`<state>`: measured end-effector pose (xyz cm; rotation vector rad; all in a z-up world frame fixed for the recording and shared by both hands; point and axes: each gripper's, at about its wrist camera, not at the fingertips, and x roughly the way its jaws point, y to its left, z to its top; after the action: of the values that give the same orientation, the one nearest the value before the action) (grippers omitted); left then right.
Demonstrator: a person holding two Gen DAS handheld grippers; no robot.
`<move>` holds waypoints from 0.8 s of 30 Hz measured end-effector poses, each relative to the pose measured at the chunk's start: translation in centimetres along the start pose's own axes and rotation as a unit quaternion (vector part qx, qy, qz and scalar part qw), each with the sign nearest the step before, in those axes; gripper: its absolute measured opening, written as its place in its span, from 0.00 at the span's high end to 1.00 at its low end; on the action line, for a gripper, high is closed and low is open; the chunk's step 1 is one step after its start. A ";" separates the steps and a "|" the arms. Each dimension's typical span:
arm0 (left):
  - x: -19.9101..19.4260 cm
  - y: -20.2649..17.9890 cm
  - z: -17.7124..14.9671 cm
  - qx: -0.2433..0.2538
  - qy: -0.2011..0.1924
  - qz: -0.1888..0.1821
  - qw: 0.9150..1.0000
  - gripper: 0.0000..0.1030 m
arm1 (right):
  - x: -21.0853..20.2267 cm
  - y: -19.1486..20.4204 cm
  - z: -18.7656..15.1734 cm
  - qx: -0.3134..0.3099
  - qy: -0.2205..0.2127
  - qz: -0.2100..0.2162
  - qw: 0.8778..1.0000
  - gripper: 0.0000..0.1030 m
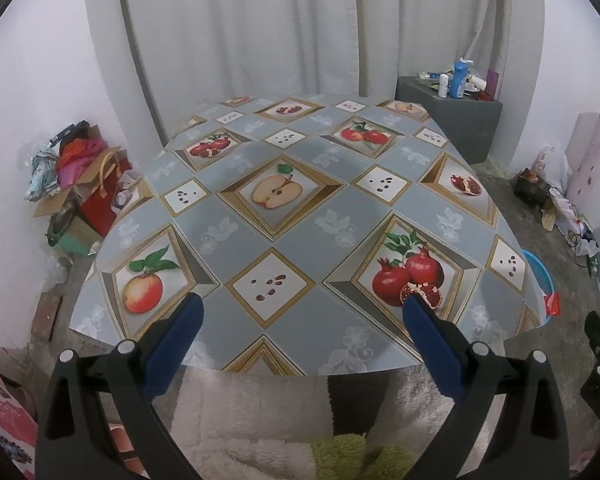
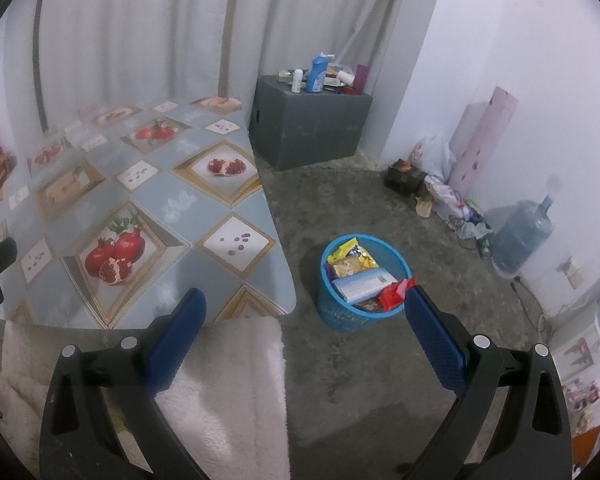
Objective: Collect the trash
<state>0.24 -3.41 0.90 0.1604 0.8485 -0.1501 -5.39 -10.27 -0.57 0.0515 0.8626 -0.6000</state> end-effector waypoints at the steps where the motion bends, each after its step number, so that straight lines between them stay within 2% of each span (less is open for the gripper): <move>1: 0.0 0.1 0.0 -0.001 -0.001 0.000 1.000 0.05 | 0.0 0.0 0.0 0.001 -0.001 0.001 1.000 0.08; 14: 0.0 0.9 0.0 -0.008 0.001 0.004 1.000 0.05 | -0.1 0.4 -0.2 -0.010 0.000 -0.003 1.000 0.08; 24: 0.0 0.8 0.0 -0.009 0.000 0.005 1.000 0.05 | -0.1 0.7 -0.5 -0.027 -0.004 0.011 1.000 0.07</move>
<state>0.41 -2.62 0.98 0.1480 0.8489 -0.1331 -5.42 -9.52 -0.94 0.0099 0.8700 -0.5548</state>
